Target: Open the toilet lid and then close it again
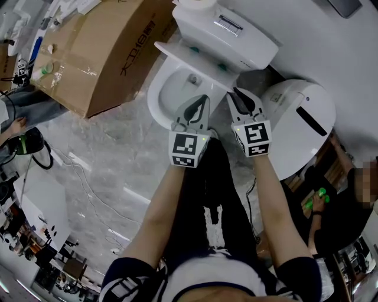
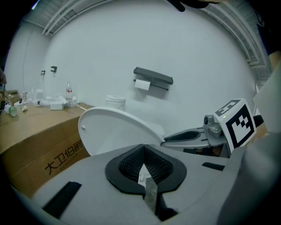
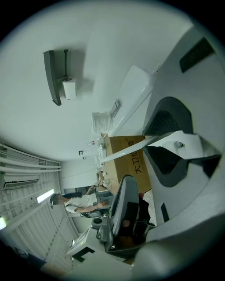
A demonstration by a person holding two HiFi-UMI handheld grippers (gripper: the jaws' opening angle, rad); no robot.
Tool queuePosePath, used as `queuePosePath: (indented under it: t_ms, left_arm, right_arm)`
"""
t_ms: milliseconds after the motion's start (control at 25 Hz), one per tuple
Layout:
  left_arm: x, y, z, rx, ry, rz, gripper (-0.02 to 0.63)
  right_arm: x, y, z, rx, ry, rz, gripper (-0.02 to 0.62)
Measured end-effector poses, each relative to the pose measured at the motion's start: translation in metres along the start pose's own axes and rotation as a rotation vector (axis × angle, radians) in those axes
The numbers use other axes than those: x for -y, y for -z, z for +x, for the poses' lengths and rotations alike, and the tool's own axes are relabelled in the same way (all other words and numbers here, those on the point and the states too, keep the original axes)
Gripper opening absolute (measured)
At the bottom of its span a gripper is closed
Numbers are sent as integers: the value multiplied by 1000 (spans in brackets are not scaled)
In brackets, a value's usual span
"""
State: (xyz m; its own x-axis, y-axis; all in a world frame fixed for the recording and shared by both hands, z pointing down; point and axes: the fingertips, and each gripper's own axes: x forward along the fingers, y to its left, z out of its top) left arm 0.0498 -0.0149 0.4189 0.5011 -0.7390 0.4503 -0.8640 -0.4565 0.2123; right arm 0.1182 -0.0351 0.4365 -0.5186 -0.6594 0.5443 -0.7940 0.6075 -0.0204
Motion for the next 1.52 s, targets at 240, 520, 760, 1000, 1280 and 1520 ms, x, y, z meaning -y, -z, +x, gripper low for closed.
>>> queuePosePath:
  t_ms: [240,520,760,1000,1280,1520]
  left_arm:
    - [-3,6,-2,-7,-3,-38,6]
    - [-3,15,-9,-21,5,-85,6]
    - [-2,18,-15,-17,24,-143,6]
    - [2,24,-21,-20,65,-198,39]
    - [1,28,-27,-9,54,-267,46]
    - [3,32,-31,-22,48,-266,48]
  right_arm:
    - [-11,4,-1,-13,-23,-3,57]
    - [-27,12,-3,-32,-40,-25,60]
    - [-41,18,-4,-49,-55,-50,61]
    - [-49,23,-5,-54,-61,-58,64]
    - [-58,28,-4,-67,-78,-73,66]
    - [-67,33,-5,-70,-89,-73,69]
